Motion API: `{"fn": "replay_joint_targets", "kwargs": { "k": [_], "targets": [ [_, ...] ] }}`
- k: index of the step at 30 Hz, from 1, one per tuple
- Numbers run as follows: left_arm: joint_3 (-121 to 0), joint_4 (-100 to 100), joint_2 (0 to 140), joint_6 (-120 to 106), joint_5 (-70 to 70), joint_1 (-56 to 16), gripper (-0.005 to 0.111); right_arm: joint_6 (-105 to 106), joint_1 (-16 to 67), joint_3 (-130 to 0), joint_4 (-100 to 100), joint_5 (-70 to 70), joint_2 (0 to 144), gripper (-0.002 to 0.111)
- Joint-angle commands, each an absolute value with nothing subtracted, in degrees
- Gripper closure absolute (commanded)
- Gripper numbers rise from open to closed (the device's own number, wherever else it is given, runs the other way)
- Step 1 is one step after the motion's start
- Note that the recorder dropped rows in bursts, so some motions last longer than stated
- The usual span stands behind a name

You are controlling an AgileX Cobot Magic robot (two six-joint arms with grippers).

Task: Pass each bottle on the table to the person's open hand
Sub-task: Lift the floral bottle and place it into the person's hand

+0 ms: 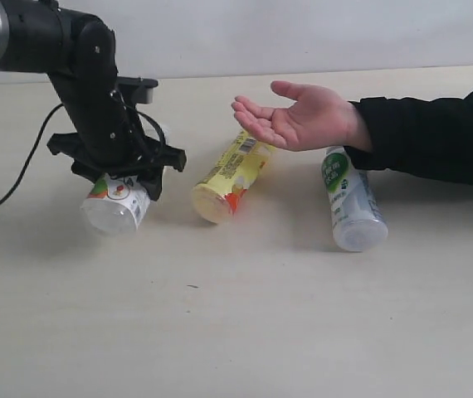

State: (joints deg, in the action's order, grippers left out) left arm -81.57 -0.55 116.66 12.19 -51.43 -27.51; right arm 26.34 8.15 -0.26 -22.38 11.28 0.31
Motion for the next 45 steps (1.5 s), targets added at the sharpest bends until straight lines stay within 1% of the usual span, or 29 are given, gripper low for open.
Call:
{"fn": "replay_joint_targets", "kwargs": {
  "k": [1, 5, 10, 20, 29, 39, 40, 42, 43, 44, 45],
  "targets": [
    [-81.4, -2.1, 109.7, 12.5, -55.1, -27.4, 0.107, 26.3, 8.3, 0.0, -22.4, 11.1, 0.0, 0.108],
    [-81.5, -7.9, 103.8, 12.5, -55.1, -28.6, 0.107, 26.3, 8.3, 0.0, -22.4, 11.1, 0.0, 0.108],
    [-84.2, -16.9, 102.6, 12.5, -52.1, -32.4, 0.107, 26.3, 8.3, 0.0, -22.4, 11.1, 0.0, 0.108],
    [-93.3, -17.1, 102.7, 15.7, -44.0, -40.2, 0.107, 26.3, 8.3, 0.0, -22.4, 11.1, 0.0, 0.108],
    [-96.7, -18.0, 105.1, 24.5, -40.5, -40.6, 0.107, 26.3, 8.3, 0.0, -22.4, 11.1, 0.0, 0.108],
    [-101.0, -20.0, 114.8, 23.9, -39.7, -40.6, 0.106, 26.3, 8.3, 0.0, -22.4, 11.1, 0.0, 0.108],
    [-101.3, -20.0, 115.6, 23.3, -39.0, -40.6, 0.105, 26.3, 8.3, 0.0, -22.4, 11.1, 0.0, 0.108],
    [-101.6, -21.4, 117.7, 22.8, -35.7, -40.6, 0.095, 26.3, 8.3, 0.0, -22.4, 11.1, 0.0, 0.108],
    [-101.6, -23.0, 118.6, 22.8, -33.5, -40.6, 0.085, 26.3, 8.3, 0.0, -22.4, 11.1, 0.0, 0.108],
    [-101.6, -23.2, 119.1, 22.8, -32.9, -40.6, 0.08, 26.3, 8.3, 0.0, -22.4, 11.1, 0.0, 0.108],
    [-101.6, -23.2, 119.7, 22.8, -32.2, -40.6, 0.072, 26.3, 8.3, 0.0, -22.4, 11.1, 0.0, 0.108]
  ]
}}
